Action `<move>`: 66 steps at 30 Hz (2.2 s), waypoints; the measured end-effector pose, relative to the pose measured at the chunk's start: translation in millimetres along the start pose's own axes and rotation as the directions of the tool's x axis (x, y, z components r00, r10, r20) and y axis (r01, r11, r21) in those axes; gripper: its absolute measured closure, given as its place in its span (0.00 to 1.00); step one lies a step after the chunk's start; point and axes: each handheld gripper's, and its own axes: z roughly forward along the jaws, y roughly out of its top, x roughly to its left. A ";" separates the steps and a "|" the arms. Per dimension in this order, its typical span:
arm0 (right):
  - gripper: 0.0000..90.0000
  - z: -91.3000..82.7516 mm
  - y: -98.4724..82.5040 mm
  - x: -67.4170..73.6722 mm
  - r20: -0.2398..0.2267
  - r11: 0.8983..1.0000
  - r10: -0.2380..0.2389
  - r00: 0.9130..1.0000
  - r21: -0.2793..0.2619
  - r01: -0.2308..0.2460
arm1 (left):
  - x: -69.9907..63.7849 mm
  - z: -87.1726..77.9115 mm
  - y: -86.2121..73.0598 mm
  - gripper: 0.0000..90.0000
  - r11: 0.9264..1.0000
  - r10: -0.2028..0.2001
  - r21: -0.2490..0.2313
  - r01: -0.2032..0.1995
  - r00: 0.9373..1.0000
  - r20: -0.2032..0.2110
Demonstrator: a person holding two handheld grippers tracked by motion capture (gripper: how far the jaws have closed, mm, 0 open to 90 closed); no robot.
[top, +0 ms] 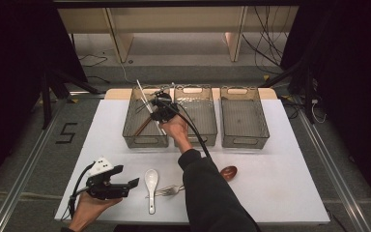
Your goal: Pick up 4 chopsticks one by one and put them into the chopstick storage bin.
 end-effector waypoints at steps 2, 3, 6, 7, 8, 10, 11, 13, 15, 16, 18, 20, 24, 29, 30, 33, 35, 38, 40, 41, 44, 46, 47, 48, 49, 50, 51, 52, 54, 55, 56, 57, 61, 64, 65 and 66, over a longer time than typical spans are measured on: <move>0.85 -0.9 0.0 -0.4 -0.001 1.000 -0.001 1.000 0.002 0.001 | 0.1 0.0 -0.1 0.21 1.000 -0.001 0.001 0.001 1.000 0.000; 0.84 -1.4 0.0 -0.4 -0.001 1.000 -0.003 1.000 0.001 0.003 | 0.0 0.0 -0.1 0.21 1.000 -0.001 0.000 0.001 1.000 0.000; 0.79 -4.9 0.2 -0.9 -0.006 1.000 -0.006 1.000 0.002 0.006 | -0.1 0.0 -0.2 0.21 1.000 -0.003 0.002 0.003 1.000 0.000; 0.79 -6.6 0.0 -1.5 -0.006 1.000 -0.009 1.000 -0.003 0.009 | -0.2 0.1 -0.2 0.21 1.000 -0.003 0.003 0.003 1.000 0.000; 0.77 -8.6 -0.4 -2.3 -0.005 1.000 -0.012 1.000 -0.008 0.012 | -0.2 0.1 -0.2 0.21 1.000 -0.003 0.002 0.003 1.000 0.000; 0.74 -13.7 -1.4 -4.8 -0.014 1.000 -0.009 1.000 -0.012 0.009 | -0.2 0.2 -0.3 0.21 1.000 -0.004 0.002 0.004 1.000 -0.001; 0.72 -15.7 -2.0 -5.6 -0.018 1.000 -0.015 1.000 -0.017 0.015 | 0.0 0.2 -0.2 0.21 1.000 -0.004 0.005 0.004 1.000 -0.001; 0.67 -22.9 -4.1 -7.4 -0.025 1.000 -0.021 0.999 -0.024 0.020 | 0.3 0.2 -0.3 0.21 1.000 0.000 0.010 0.000 1.000 -0.003; 0.63 -29.5 -6.1 -8.8 -0.037 0.999 -0.032 0.999 -0.029 0.031 | 0.1 0.3 -0.2 0.21 1.000 -0.001 0.010 0.001 1.000 -0.003; 0.62 -33.6 -7.6 -9.6 -0.044 0.999 -0.039 0.998 -0.033 0.038 | 0.1 0.4 -0.2 0.21 1.000 -0.001 0.012 0.001 1.000 -0.003; 0.60 -43.6 -11.7 -11.4 -0.058 0.998 -0.056 0.997 -0.044 0.053 | -0.2 1.3 -0.3 0.20 1.000 -0.005 0.013 0.006 1.000 -0.002; 0.58 -51.0 -15.0 -12.9 -0.067 0.996 -0.070 0.995 -0.050 0.067 | -0.6 1.9 -0.2 0.20 1.000 -0.008 0.014 0.008 1.000 -0.002; 0.57 -66.2 -22.0 -16.7 -0.078 0.995 -0.080 0.994 -0.073 0.074 | -0.9 2.3 0.3 0.20 1.000 -0.006 0.027 0.006 1.000 0.001; 0.57 -76.9 -30.3 -18.9 -0.086 0.992 -0.097 0.992 -0.088 0.089 | -2.0 3.5 0.2 0.20 1.000 -0.012 0.028 0.012 1.000 0.000; 0.56 -78.0 -31.5 -19.1 -0.086 0.993 -0.093 0.992 -0.085 0.086 | -1.9 3.5 0.3 0.20 0.999 -0.011 0.031 0.011 1.000 0.000; 0.54 -81.6 -36.2 -20.1 -0.097 0.992 -0.098 0.990 -0.091 0.090 | -2.1 4.1 0.0 0.20 0.999 -0.016 0.037 0.016 1.000 0.002; 0.52 -85.4 -39.7 -19.6 -0.103 0.991 -0.106 0.989 -0.092 0.097 | -2.0 4.0 0.2 0.20 0.999 -0.013 0.041 0.013 1.000 0.001; 0.50 -92.1 -46.1 -18.3 -0.109 0.989 -0.125 0.986 -0.091 0.115 | -2.2 4.6 0.0 0.20 0.999 -0.016 0.040 0.016 1.000 -0.002; 0.49 -97.2 -51.9 -17.6 -0.116 0.988 -0.135 0.984 -0.091 0.125 | -2.1 4.9 -0.1 0.20 0.998 -0.018 0.052 0.018 1.000 -0.001; 0.48 -99.7 -55.1 -17.5 -0.115 0.988 -0.138 0.984 -0.088 0.128 | -2.3 5.2 -0.2 0.20 0.998 -0.018 0.055 0.018 1.000 -0.002; 0.45 -106.3 -64.5 -17.4 -0.122 0.986 -0.155 0.980 -0.081 0.146 | -3.0 6.4 0.0 0.20 0.998 -0.024 0.062 0.024 1.000 0.002; 0.45 -111.3 -71.9 -17.3 -0.119 0.985 -0.163 0.979 -0.083 0.154 | -4.0 7.0 0.1 0.20 0.997 -0.029 0.070 0.029 1.000 0.004; 0.45 -113.6 -75.8 -17.8 -0.126 0.984 -0.166 0.978 -0.084 0.156 | -4.4 7.4 0.3 0.20 0.997 -0.028 0.073 0.028 1.000 0.002; 0.45 -115.8 -79.7 -18.2 -0.127 0.984 -0.168 0.977 -0.088 0.158 | -5.0 7.8 0.4 0.20 0.997 -0.029 0.076 0.028 1.000 0.003; 0.44 -118.0 -83.5 -18.5 -0.128 0.983 -0.171 0.977 -0.087 0.160 | -5.5 8.1 0.6 0.20 0.996 -0.029 0.081 0.029 1.000 0.002; 0.44 -119.9 -87.5 -18.7 -0.126 0.983 -0.172 0.977 -0.087 0.162 | -6.0 8.4 0.8 0.20 0.996 -0.030 0.087 0.030 1.000 0.003; 0.43 -121.9 -91.7 -19.1 -0.128 0.982 -0.175 0.976 -0.088 0.164 | -6.8 8.9 1.0 0.20 0.996 -0.033 0.087 0.033 0.999 0.003; 0.43 -123.7 -96.0 -19.4 -0.126 0.982 -0.178 0.976 -0.088 0.167 | -7.5 9.2 1.2 0.20 0.995 -0.033 0.092 0.032 0.999 0.004; 0.42 -127.7 -105.7 -19.9 -0.111 0.980 -0.192 0.975 -0.079 0.184 | -8.7 10.1 1.3 0.20 0.995 -0.037 0.098 0.037 0.999 0.003; 0.41 -129.6 -110.1 -20.6 -0.111 0.980 -0.194 0.975 -0.075 0.187 | -9.1 10.2 1.4 0.20 0.994 -0.037 0.103 0.037 0.999 0.004; 0.41 -130.9 -113.4 -21.1 -0.114 0.980 -0.196 0.974 -0.071 0.188 | -9.9 10.7 1.5 0.20 0.993 -0.039 0.108 0.038 0.999 0.003; 0.41 -133.4 -118.7 -22.2 -0.112 0.979 -0.197 0.974 -0.066 0.191 | -10.2 10.9 1.5 0.20 0.993 -0.037 0.111 0.036 0.999 0.003; 0.40 -140.7 -135.0 -28.9 -0.112 0.981 -0.192 0.975 -0.060 0.186 | -12.2 12.0 2.0 0.20 0.992 -0.038 0.122 0.038 0.999 0.000; 0.39 -144.9 -146.3 -35.3 -0.109 0.983 -0.181 0.977 -0.053 0.176 | -12.5 12.3 2.5 0.20 0.991 -0.041 0.124 0.041 0.999 -0.002; 0.38 -146.4 -149.8 -37.4 -0.113 0.984 -0.175 0.978 -0.053 0.169 | -12.4 12.4 2.7 0.20 0.991 -0.041 0.124 0.041 0.999 -0.002; 0.38 -147.8 -153.3 -39.1 -0.116 0.984 -0.174 0.978 -0.054 0.169 | -12.3 12.4 3.0 0.20 0.992 -0.040 0.123 0.040 0.999 -0.003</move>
